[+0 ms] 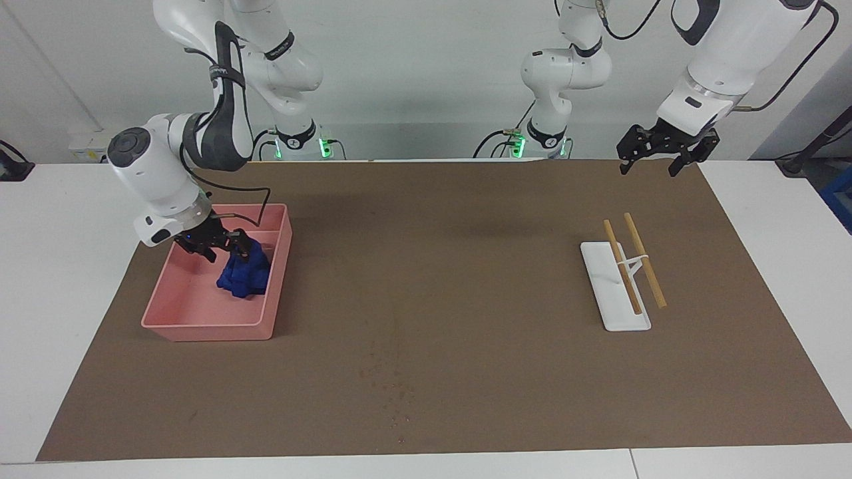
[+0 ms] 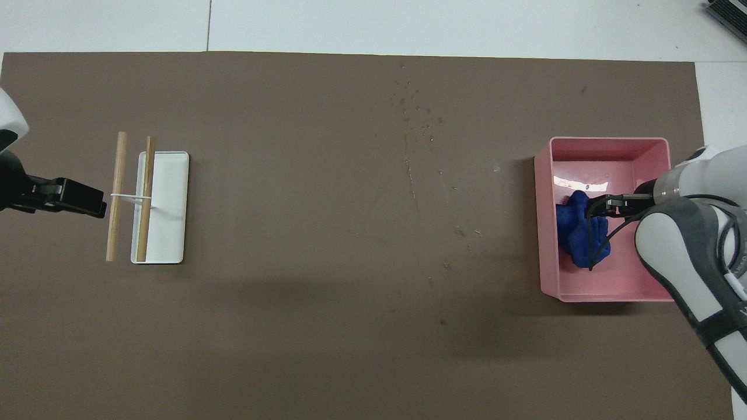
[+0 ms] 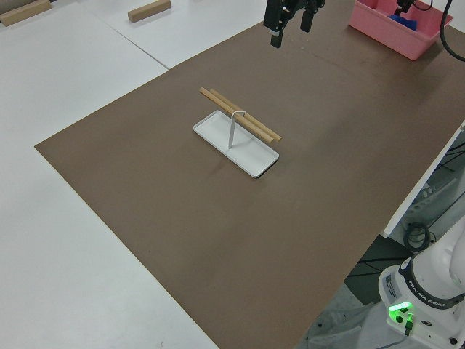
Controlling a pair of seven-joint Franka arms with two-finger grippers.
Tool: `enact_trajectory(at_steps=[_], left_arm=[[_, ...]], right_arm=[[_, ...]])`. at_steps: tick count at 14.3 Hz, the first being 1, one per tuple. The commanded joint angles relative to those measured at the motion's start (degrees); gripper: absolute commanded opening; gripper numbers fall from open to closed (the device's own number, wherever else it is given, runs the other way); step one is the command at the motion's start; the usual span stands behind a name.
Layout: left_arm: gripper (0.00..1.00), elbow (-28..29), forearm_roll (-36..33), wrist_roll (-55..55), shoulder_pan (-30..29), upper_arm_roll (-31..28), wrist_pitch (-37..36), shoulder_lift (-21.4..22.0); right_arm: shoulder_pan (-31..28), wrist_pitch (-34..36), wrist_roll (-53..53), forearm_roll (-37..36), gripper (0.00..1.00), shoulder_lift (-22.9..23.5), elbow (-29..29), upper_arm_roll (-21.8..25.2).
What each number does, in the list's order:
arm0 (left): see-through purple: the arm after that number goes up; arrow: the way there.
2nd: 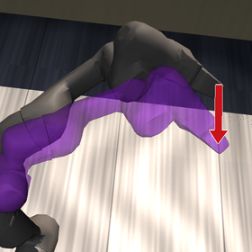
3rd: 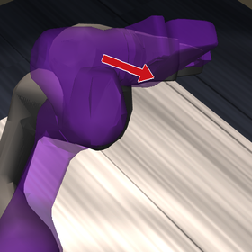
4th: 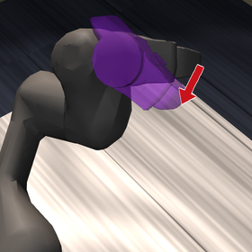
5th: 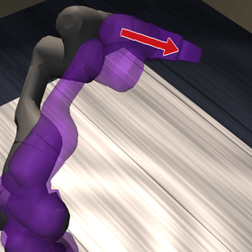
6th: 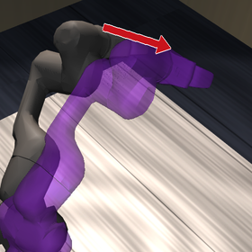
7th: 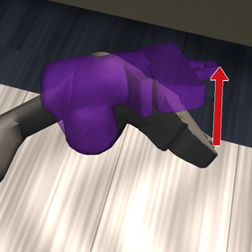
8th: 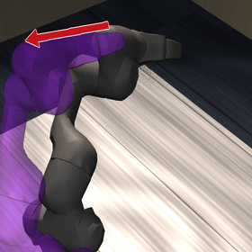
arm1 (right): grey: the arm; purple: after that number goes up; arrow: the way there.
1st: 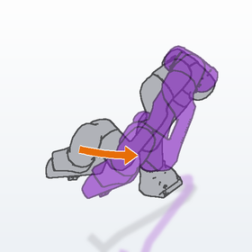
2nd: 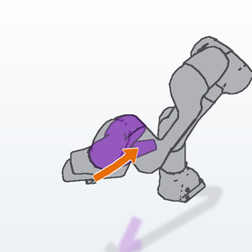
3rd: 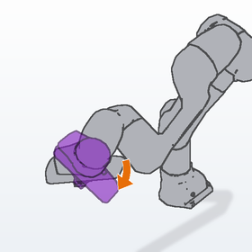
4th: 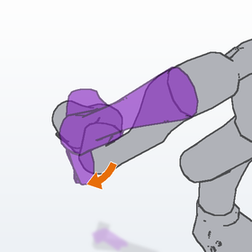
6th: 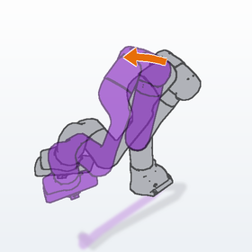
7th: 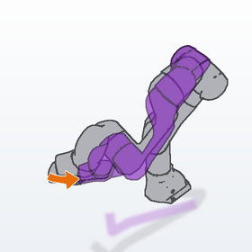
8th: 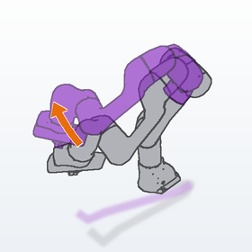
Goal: Wipe water with towel using both arms
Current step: 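Carry the towel with the right gripper into the pink bin, then open the right gripper and release the towel in the bin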
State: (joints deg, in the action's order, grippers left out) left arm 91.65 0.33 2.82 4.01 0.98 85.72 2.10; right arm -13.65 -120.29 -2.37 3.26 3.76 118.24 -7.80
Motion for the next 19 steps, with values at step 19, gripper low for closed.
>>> enact_trajectory(at_steps=[19], left_arm=[[1.0, 1.16, 0.73, 1.04, -0.67, 0.25, 0.23, 1.15]], right_arm=[[10.13, 34.94, 15.2, -5.72, 1.0, -4.99, -31.76, -0.64]])
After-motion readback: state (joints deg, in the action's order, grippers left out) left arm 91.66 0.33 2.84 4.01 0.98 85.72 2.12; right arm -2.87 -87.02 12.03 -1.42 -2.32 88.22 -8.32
